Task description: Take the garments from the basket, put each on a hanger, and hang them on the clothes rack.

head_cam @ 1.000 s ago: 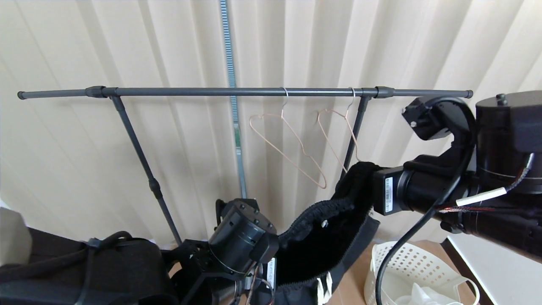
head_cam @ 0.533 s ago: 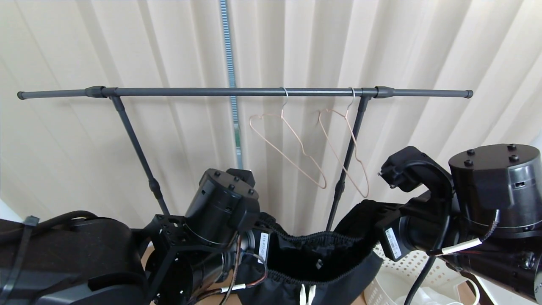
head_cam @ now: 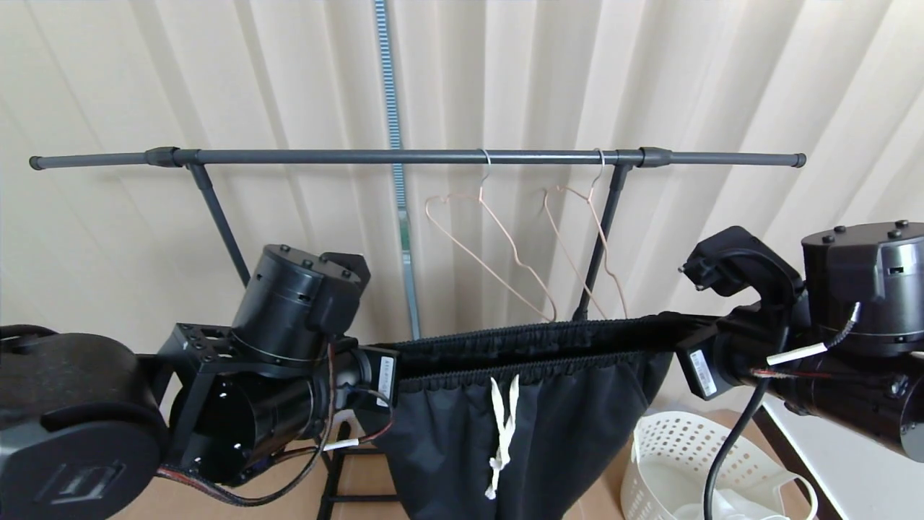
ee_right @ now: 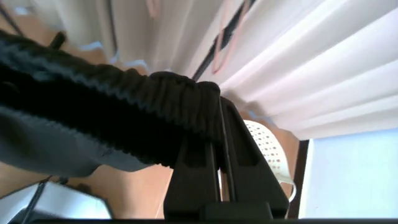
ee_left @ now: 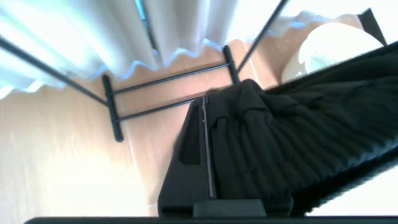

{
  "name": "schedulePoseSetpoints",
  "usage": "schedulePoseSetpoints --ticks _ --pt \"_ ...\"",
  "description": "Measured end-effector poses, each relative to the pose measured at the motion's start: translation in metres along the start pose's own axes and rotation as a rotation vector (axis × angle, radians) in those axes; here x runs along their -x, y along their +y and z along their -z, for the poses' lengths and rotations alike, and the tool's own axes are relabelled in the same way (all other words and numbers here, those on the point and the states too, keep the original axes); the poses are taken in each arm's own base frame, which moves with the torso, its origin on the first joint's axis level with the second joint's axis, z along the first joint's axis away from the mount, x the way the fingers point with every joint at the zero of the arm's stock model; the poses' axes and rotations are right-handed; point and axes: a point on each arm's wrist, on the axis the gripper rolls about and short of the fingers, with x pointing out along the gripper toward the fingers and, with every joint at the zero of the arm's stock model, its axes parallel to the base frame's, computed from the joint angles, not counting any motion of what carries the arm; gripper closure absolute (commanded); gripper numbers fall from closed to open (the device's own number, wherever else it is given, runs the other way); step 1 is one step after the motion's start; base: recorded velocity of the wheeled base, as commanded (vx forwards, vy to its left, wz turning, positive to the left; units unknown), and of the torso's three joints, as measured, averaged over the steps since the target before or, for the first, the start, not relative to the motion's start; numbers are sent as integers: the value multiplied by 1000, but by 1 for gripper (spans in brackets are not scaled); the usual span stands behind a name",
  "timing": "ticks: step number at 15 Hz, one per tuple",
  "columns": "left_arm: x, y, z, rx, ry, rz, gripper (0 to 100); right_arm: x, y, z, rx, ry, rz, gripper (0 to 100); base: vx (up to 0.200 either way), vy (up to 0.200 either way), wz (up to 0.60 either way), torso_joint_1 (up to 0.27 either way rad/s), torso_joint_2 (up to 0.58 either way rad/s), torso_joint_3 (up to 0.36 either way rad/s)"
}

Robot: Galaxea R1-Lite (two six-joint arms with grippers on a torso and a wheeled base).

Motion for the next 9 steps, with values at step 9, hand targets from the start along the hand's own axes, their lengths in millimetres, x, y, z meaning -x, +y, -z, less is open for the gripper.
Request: schedulePoseSetpoints --ticks 9 --pt "2 3 -33 43 -94 85 100 15 1 20 149 11 -64 100 0 0 0 0 0 0"
